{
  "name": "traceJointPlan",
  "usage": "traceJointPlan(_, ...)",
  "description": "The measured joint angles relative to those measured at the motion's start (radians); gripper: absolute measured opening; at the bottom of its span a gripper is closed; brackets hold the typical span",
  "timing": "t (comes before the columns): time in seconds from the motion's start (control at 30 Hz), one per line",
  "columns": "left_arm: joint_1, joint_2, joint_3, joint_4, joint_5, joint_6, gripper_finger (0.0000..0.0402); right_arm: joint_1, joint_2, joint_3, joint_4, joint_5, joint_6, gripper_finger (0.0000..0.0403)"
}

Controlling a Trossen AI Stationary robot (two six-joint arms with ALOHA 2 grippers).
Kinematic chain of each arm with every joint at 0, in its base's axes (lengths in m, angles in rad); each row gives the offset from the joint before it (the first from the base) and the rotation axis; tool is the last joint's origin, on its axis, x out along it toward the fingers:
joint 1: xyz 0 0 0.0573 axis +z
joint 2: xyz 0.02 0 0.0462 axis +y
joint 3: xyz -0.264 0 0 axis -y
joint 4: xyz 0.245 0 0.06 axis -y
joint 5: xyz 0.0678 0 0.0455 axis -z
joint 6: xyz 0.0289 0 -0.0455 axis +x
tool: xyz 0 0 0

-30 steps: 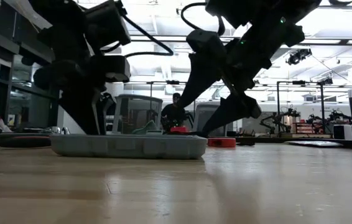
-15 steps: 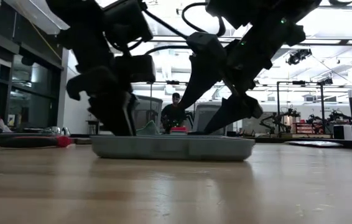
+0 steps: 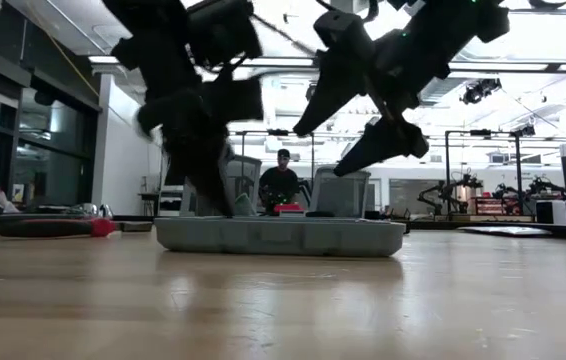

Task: Prefit tool cases
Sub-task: Remove the hammer from the gray tool case

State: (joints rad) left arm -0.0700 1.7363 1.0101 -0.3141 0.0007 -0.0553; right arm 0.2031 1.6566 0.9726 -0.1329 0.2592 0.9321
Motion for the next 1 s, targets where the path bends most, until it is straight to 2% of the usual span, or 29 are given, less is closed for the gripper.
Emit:
traceJointPlan(0.23,0.005,-0.002,0.016,-0.013,0.012,0.022,0.0001,0.003,0.006,0.0,-0.014,-0.016,-0.014,0.0337)
traceJointPlan(0.3,0.006,-0.004,0.017,-0.033,0.015,-0.002,0.0001,0.005,0.006,0.0,-0.019,-0.011,0.008,0.0325)
traceJointPlan(0.37,0.006,-0.003,0.016,-0.056,0.02,-0.017,0.0,0.005,0.006,0.0,-0.037,-0.009,0.031,0.0297)
traceJointPlan(0.47,0.006,-0.004,0.014,-0.069,0.021,-0.021,0.0,0.005,0.006,0.0,-0.097,-0.008,0.061,0.0227)
traceJointPlan(0.63,0.006,-0.004,0.014,-0.081,0.022,-0.046,0.0,0.007,0.006,0.0,-0.193,-0.027,0.059,0.0052)
traceJointPlan(0.67,0.006,-0.004,0.015,-0.082,0.022,-0.046,0.0,0.009,0.006,0.0,-0.199,-0.03,0.049,0.0027)
traceJointPlan(0.7,0.006,-0.004,0.018,-0.083,0.022,-0.046,0.0,0.012,0.006,0.0,-0.2,-0.031,0.036,0.0016)
traceJointPlan(1.0,0.006,-0.006,0.055,-0.086,0.024,-0.028,0.0001,0.014,0.011,0.0,-0.206,-0.059,0.037,0.0001)
